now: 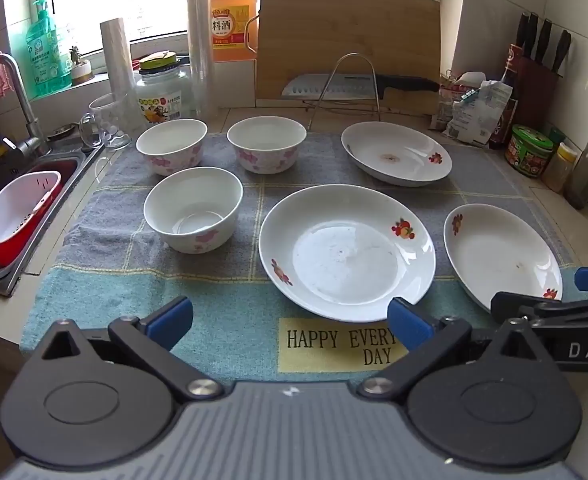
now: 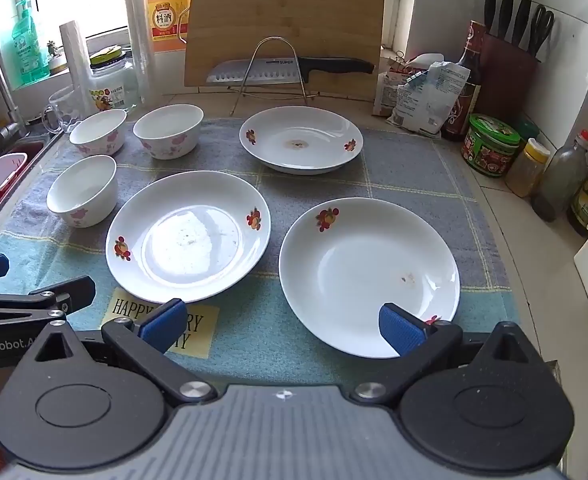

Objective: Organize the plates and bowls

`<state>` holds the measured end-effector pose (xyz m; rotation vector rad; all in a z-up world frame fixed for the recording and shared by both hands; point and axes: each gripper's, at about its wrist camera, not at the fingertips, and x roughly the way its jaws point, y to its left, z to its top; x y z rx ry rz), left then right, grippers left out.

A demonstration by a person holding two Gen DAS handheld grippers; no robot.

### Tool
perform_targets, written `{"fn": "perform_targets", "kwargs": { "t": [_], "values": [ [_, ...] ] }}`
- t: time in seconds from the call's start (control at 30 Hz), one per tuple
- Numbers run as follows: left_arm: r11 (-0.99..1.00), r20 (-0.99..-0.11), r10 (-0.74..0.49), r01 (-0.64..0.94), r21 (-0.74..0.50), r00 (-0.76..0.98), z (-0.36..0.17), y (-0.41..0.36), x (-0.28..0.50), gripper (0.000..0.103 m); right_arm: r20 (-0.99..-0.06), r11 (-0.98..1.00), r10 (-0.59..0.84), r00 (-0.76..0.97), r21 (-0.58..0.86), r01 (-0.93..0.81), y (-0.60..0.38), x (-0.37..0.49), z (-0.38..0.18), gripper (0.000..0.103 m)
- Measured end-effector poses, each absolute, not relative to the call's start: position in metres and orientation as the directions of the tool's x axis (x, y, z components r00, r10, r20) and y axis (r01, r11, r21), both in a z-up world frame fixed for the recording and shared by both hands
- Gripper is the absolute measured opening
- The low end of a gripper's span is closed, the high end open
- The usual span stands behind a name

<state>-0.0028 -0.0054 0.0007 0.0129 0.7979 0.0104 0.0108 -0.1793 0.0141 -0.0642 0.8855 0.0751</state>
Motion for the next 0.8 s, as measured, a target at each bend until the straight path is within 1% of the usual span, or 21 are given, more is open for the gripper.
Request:
{"fn": "perform_targets", "kwargs": {
  "t": [0.1,0.8],
  "values": [
    [1.000,-0.723,-0.004,-0.002,-0.007,0.691,0.0010,-0.0002,-0.0007,0.102,-0.775,0.996,0.044,0.630,-0.018,-0.092,-0.1792,0.0105,0.0146,0.103],
    [1.000,-0.723,-0.005,-0.011,-0.017,0.691,0.0031,0.0020,-0.0020,0.102,-0.771,0.995,0.049,0.634,-0.018,-0.099,-0.1794,0.0103,0.0170,0.103]
  ]
}}
